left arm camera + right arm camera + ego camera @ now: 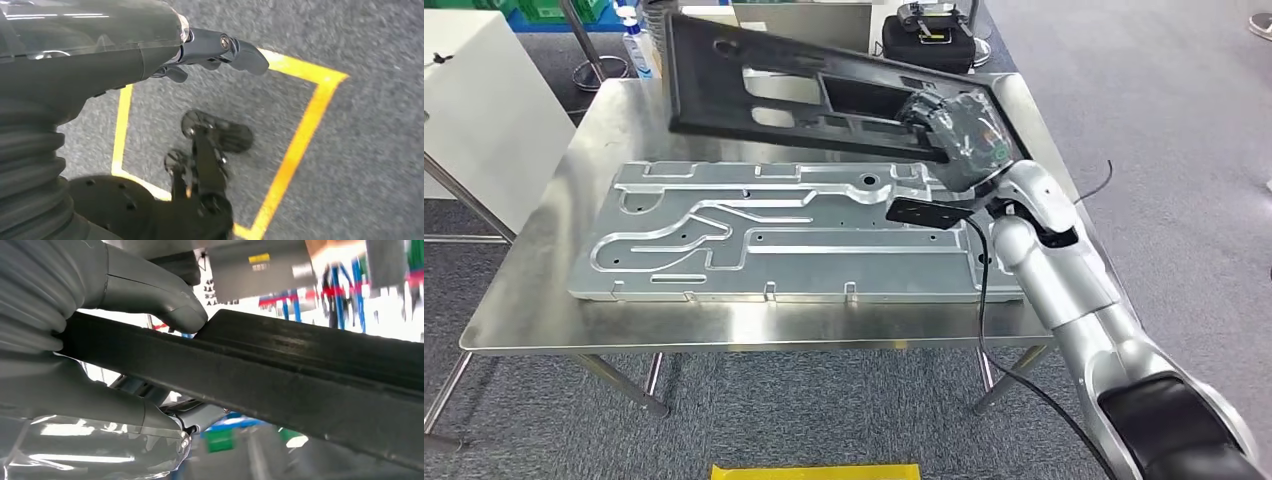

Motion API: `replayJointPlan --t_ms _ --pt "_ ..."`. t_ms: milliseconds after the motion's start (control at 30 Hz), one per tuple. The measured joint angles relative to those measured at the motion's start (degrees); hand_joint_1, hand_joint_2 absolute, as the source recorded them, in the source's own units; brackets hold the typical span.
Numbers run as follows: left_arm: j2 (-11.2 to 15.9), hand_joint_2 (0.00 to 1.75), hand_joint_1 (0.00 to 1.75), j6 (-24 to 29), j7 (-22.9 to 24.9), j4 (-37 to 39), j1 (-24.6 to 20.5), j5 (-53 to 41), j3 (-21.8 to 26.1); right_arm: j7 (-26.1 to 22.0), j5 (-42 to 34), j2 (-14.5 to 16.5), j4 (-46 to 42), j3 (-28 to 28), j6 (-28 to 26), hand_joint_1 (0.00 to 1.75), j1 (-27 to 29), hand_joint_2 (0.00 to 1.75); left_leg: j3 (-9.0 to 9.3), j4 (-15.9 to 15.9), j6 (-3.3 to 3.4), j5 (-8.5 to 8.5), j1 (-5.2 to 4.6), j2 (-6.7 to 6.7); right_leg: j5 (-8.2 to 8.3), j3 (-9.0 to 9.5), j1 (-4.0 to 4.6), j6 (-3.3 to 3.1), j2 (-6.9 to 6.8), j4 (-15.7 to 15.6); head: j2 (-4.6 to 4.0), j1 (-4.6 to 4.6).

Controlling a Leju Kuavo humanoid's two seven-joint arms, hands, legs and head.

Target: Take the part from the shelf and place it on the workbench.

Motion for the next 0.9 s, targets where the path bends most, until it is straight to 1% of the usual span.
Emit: replayJointPlan --t_ms 33,67,100,133,167,200,233,267,300,333,367,400,433,467,500,533,567,633,667,700,733,800,833,867,900 --pt "-0.01 1.75 0.0 -0.01 -0.04 0.01 -0.1 -0.03 -0.01 0.31 1.57 0.01 2.26 1.92 0.13 1.75 -1.25 1.75 0.2 -1.2 0.41 0.32 -0.15 -0.05 -0.31 0.07 0.07 0.34 -0.18 0.06 0.0 0.01" --pt "-0.01 1.75 0.0 -0.01 -0.08 0.01 -0.18 -0.05 -0.01 0.59 2.77 0.01 4.45 3.8 0.13 1.75 -2.14 1.75 0.15 -1.46 0.89 0.05 -0.32 -0.16 -0.5 0.13 0.18 0.64 -0.38 0.09 0.0 0.01" --pt "-0.01 1.75 0.0 -0.02 -0.1 0.0 -0.2 -0.07 -0.02 0.79 3.59 0.01 6.27 5.4 0.09 1.75 -2.72 1.75 0.23 -1.53 1.43 0.35 -0.35 -0.33 -0.78 0.15 0.24 1.0 -0.61 0.07 0.0 0.01" --pt "-0.03 1.75 0.0 -0.02 -0.15 -0.01 -0.18 -0.08 -0.02 0.84 4.15 0.05 7.73 6.61 0.1 1.75 -3.03 1.75 0.29 -1.65 1.74 0.45 -0.28 -0.65 -1.22 0.14 0.15 1.28 -0.81 0.31 0.0 0.02" --pt "-0.05 1.75 0.0 -0.02 -0.19 -0.01 -0.21 -0.15 -0.02 0.74 4.66 0.24 9.08 7.65 0.31 1.75 -3.43 1.75 0.37 -1.74 2.02 0.43 -0.21 -0.88 -1.9 -0.29 0.06 1.48 -0.86 1.28 0.0 0.02" --pt "-0.07 1.75 0.0 -0.02 -0.24 -0.02 -0.29 -0.22 -0.02 0.57 5.29 0.51 10.33 8.49 0.86 1.75 -3.97 1.75 0.48 -1.85 2.29 0.4 -0.15 -1.08 -3.0 -1.38 -0.05 1.64 -0.76 3.42 0.0 0.01" --pt "-0.08 1.75 0.0 -0.01 -0.28 -0.02 -0.4 -0.3 -0.03 0.36 6.0 0.91 11.81 9.42 1.59 1.75 -4.52 1.75 0.58 -1.88 2.51 0.28 -0.14 -1.23 -4.4 -3.15 -0.14 1.72 -0.6 6.76 0.0 0.01" --pt "-0.08 1.75 0.0 -0.01 -0.31 -0.02 -0.51 -0.38 -0.05 0.14 6.55 1.36 13.58 10.51 2.32 1.75 -5.01 1.75 0.7 -1.88 2.72 0.1 -0.16 -1.32 -5.76 -5.42 -0.15 1.78 -0.44 10.83 0.0 0.01" --pt "-0.08 1.75 0.0 0.0 -0.32 -0.02 -0.59 -0.44 -0.08 -0.07 6.89 1.72 15.57 11.64 2.81 1.75 -5.23 1.75 0.89 -1.88 2.86 -0.08 -0.19 -1.49 -6.6 -7.62 -0.19 1.84 -0.36 14.49 0.0 0.01" --pt "-0.08 1.75 0.0 -0.02 -0.32 -0.02 -0.63 -0.57 -0.11 -0.32 6.88 2.02 17.62 12.72 2.97 1.75 -5.16 1.75 1.15 -1.87 2.93 -0.29 -0.19 -1.73 -6.52 -9.18 -0.25 1.85 -0.34 16.66 0.0 0.02" --pt "-0.08 1.75 0.0 -0.06 -0.32 -0.01 -0.65 -0.74 -0.15 -0.68 6.57 2.21 19.62 13.58 2.92 1.75 -4.96 1.75 1.46 -1.85 2.93 -0.52 -0.19 -2.06 -5.3 -9.72 -0.31 1.78 -0.34 16.61 0.0 0.02" --pt "-0.1 1.75 0.0 -0.11 -0.32 -0.01 -0.64 -0.92 -0.21 -1.02 6.07 2.35 21.46 14.21 2.77 1.75 -4.78 1.75 1.83 -1.82 2.86 -0.77 -0.2 -2.39 -3.13 -9.19 -0.35 1.61 -0.35 14.35 0.0 0.02" --pt "-0.13 1.75 0.0 -0.16 -0.33 0.0 -0.64 -1.12 -0.27 -1.35 5.44 2.43 23.11 14.6 2.58 1.75 -4.68 1.75 2.24 -1.79 2.75 -1.04 -0.2 -2.69 -0.42 -7.86 -0.33 1.33 -0.4 10.52 0.0 0.02" --pt "-0.2 1.75 0.0 -0.2 -0.33 0.01 -0.65 -1.27 -0.33 -1.59 4.81 2.5 24.64 14.85 2.31 1.75 -4.69 1.75 2.54 -1.78 2.6 -1.31 -0.26 -2.91 1.65 -6.37 -0.15 1.01 -0.54 6.86 0.0 0.02" --pt "-0.27 1.75 0.0 -0.21 -0.34 0.01 -0.67 -1.4 -0.4 -1.7 4.27 2.61 26.01 15.02 2.04 1.75 -4.75 1.75 2.69 -1.76 2.41 -1.51 -0.3 -3.05 2.9 -5.09 0.09 0.73 -0.65 3.78 0.0 0.01" --pt "-0.33 1.75 0.0 -0.21 -0.34 0.01 -0.69 -1.49 -0.46 -1.75 3.9 2.69 27.14 15.15 1.81 1.75 -4.76 1.75 2.69 -1.77 2.18 -1.63 -0.32 -3.13 3.26 -4.28 0.32 0.51 -0.75 1.87 0.0 0.02" --pt "-0.38 1.75 0.0 -0.21 -0.34 0.01 -0.68 -1.53 -0.52 -1.77 3.64 2.75 28.12 15.27 1.62 1.75 -4.7 1.75 2.6 -1.84 1.93 -1.65 -0.32 -3.16 2.89 -3.97 0.53 0.4 -0.79 1.23 0.0 0.02" --pt "-0.43 1.75 0.0 -0.2 -0.34 0.01 -0.71 -1.56 -0.63 -1.79 3.39 2.78 29.49 15.51 1.45 1.75 -4.33 1.75 2.57 -1.89 1.35 -1.82 -0.27 -3.04 2.66 -3.54 0.41 0.19 -0.8 0.2 0.0 0.02" --pt "-0.45 1.75 0.0 -0.19 -0.34 0.01 -0.76 -1.58 -0.68 -1.78 3.27 2.66 30.04 15.6 1.26 1.75 -4.1 1.75 2.4 -1.37 1.06 -2.25 -0.31 -2.69 2.71 -3.24 0.27 0.02 -0.91 -0.18 0.0 0.01" --pt "-0.47 1.75 0.0 -0.18 -0.36 0.01 -0.86 -1.63 -0.73 -1.78 3.13 2.46 30.53 15.69 0.96 1.75 -3.88 1.75 1.68 0.27 0.78 -3.24 -0.36 -2.19 2.74 -2.9 0.14 -0.22 -1.1 -0.56 0.0 0.01" --pt "-0.49 1.75 0.0 -0.18 -0.39 0.01 -0.97 -1.73 -0.8 -1.75 2.95 2.19 30.97 15.74 0.58 1.75 -3.61 1.75 0.31 3.06 0.55 -4.67 -0.35 -1.61 2.72 -2.62 0.09 -0.46 -1.32 -0.78 0.0 0.01" --pt "-0.55 1.75 0.0 -0.18 -0.47 0.01 -1.11 -2.01 -1.04 -1.69 2.67 1.62 31.84 15.84 -0.07 1.75 -2.94 1.75 -3.69 10.47 0.23 -7.67 -0.31 -0.9 2.51 -2.39 0.23 -0.77 -1.65 -0.79 0.0 0.0" --pt "-0.57 1.75 0.0 -0.17 -0.54 0.01 -1.12 -2.13 -1.19 -1.66 2.65 1.42 32.23 15.91 -0.25 1.75 -2.46 1.75 -5.22 12.99 0.12 -8.19 -0.27 -0.8 2.41 -2.3 0.28 -0.79 -1.75 -0.76 0.0 0.0" --pt "-0.58 1.75 0.0 -0.14 -0.64 0.01 -1.12 -2.19 -1.33 -1.64 2.71 1.31 32.59 16.0 -0.4 1.75 -2.02 1.75 -5.79 13.54 0.04 -7.67 -0.24 -0.76 2.3 -2.2 0.29 -0.75 -1.82 -0.73 0.0 0.0" --pt "-0.58 1.75 0.0 -0.08 -0.8 0.01 -1.13 -2.23 -1.45 -1.62 2.76 1.25 32.88 16.07 -0.58 1.75 -1.71 1.75 -5.15 11.8 0.0 -6.13 -0.21 -0.74 2.18 -2.06 0.26 -0.66 -1.84 -0.67 0.0 0.0"
